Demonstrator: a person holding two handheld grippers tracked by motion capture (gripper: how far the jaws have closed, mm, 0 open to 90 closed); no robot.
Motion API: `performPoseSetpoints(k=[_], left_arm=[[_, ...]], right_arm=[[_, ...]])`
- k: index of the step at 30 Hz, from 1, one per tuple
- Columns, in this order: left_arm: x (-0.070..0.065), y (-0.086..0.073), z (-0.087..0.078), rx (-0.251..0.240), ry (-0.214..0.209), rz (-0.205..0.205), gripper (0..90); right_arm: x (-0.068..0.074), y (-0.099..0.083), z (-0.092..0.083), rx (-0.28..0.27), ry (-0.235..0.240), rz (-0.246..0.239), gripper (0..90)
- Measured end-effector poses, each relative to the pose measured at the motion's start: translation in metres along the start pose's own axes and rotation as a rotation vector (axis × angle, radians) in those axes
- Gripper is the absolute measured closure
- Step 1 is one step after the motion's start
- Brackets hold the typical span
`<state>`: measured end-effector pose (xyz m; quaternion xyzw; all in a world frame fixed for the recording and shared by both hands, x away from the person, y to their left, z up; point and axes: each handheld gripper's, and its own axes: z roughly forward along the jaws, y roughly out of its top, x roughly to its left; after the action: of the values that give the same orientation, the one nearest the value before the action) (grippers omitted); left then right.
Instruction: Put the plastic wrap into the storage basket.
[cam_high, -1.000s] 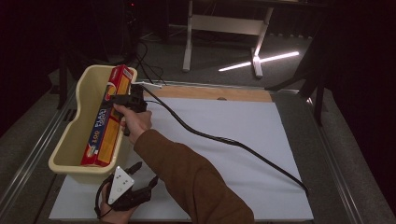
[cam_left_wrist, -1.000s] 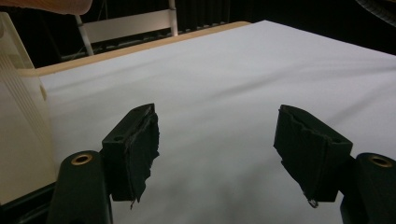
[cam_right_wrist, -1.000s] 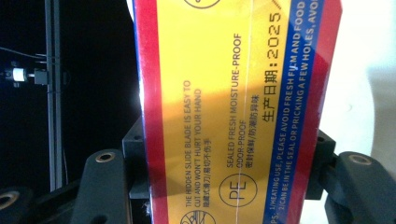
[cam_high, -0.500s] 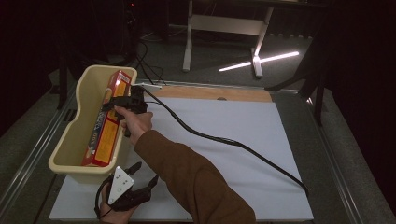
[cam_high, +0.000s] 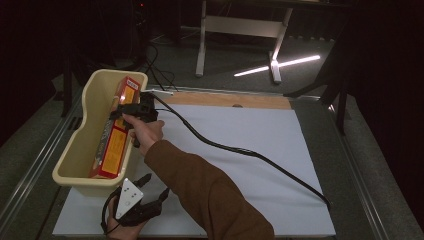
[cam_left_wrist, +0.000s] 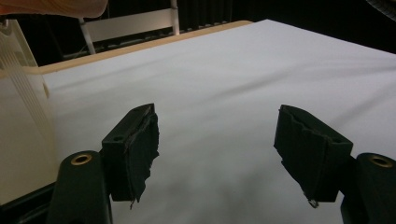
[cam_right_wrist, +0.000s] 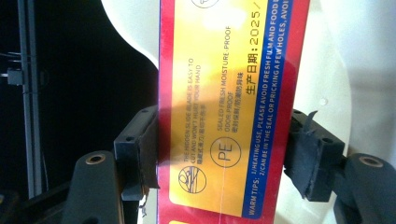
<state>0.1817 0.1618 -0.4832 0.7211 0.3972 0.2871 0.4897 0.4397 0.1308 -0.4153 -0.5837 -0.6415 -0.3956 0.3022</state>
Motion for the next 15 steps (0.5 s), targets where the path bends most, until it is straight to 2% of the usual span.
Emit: performPoseSetpoints(k=[2,5,7,10,15], left_arm=[[0.000,0.000,0.000,-0.001,0.000,-0.001,30.2],[0.000,0.000,0.000,0.004,-0.001,0.002,30.2],[-0.001,0.000,0.001,0.006,-0.002,0.003,30.1],[-0.002,0.000,0.001,0.005,-0.003,0.006,30.1],[-0.001,0.000,0.001,0.005,0.002,0.006,30.1]], right_arm=[[0.002,-0.001,-0.001,-0.004,-0.012,-0.003,32.8],[0.005,0.001,-0.006,-0.006,0.055,-0.006,34.8],[0.010,0.001,-0.011,-0.008,0.066,-0.018,36.0],[0.014,0.003,-0.018,-0.012,0.067,-0.041,36.6],[0.015,0.003,-0.027,0.006,0.049,-0.120,37.9]])
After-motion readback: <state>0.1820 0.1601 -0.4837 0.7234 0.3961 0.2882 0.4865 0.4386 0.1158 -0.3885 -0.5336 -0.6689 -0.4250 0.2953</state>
